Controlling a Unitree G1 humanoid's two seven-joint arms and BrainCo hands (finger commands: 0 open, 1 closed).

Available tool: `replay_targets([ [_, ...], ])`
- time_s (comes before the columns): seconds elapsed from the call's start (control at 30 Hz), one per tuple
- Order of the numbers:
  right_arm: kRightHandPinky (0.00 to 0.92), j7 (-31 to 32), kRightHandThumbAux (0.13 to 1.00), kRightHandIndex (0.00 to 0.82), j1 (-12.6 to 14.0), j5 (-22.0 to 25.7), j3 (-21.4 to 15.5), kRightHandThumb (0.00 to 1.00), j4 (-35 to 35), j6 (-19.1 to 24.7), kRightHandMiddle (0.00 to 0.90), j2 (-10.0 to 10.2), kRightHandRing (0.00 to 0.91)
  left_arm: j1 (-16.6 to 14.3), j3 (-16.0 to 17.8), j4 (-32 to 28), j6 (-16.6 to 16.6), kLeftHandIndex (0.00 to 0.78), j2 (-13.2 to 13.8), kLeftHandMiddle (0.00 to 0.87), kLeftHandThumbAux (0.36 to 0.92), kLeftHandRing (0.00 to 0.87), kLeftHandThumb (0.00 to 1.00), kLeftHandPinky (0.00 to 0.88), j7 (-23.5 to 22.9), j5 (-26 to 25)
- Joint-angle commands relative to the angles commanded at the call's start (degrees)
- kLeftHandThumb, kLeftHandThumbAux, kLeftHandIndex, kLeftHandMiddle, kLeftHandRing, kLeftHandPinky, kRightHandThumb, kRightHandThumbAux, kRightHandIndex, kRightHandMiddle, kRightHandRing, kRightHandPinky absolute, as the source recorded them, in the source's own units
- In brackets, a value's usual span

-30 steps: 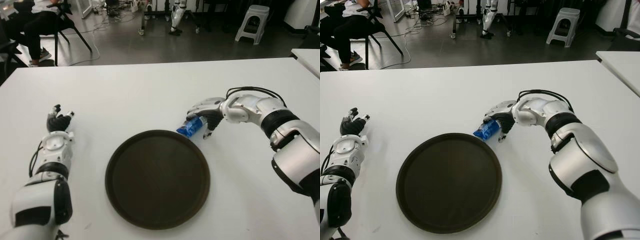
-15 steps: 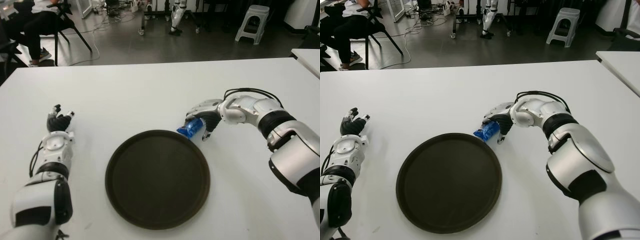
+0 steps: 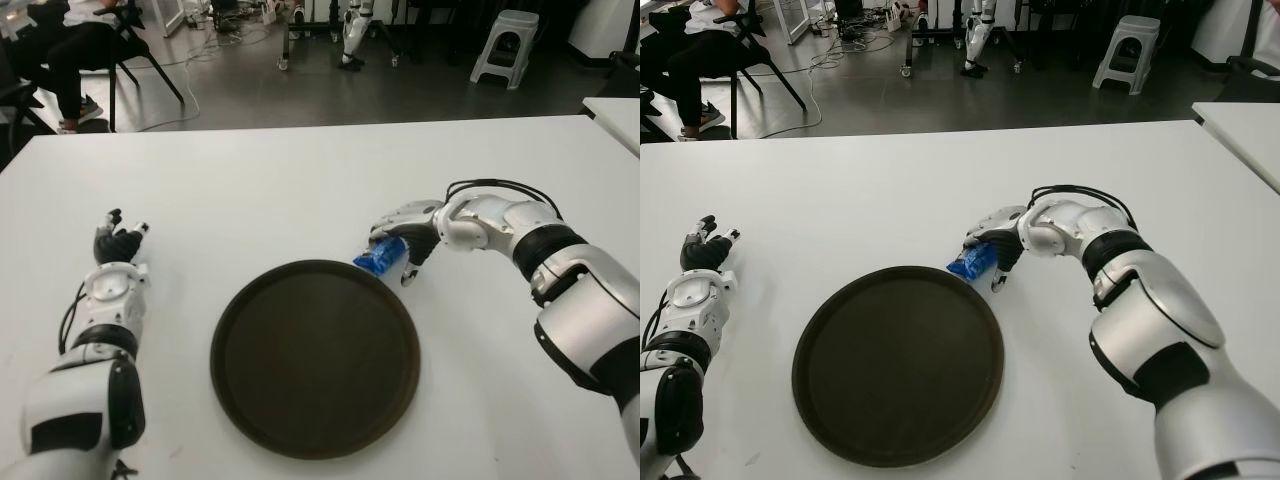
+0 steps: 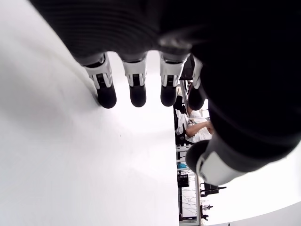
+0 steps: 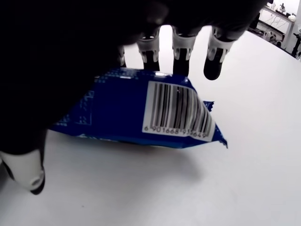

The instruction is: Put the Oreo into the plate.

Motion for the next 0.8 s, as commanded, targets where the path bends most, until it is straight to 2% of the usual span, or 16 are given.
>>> replay_targets([
  [0.2,0.041,-0.1,0.562,0.0,0.3,0.2,-0.2,0.024,0.0,-0.3,0.0,-0.1,0.0,0.1,0.0,-0.1,-0.6,0.0,-0.1,0.028,0.733,0.019,0.128,0.044,-0.2,0.0],
  [0.4,0.038,0.2,0.564,0.0,0.5,0.7,-0.6,0.071,-0.1,-0.8,0.0,-0.3,0.0,0.2,-0.1,-0.1,-0.8,0.0,-0.1,0.024,0.736,0.019,0.127,0.041,-0.1,0.2],
  [0.8,0.024,3.2,0.576,0.0,1.0,2.2,-1.6,0.091,0.1,0.2,0.0,-0.1,0.0,0.0,-0.6,0.0,-0.1,0.0,0.1,0.026,0.725,0.022,0.126,0.046,0.7,0.7],
])
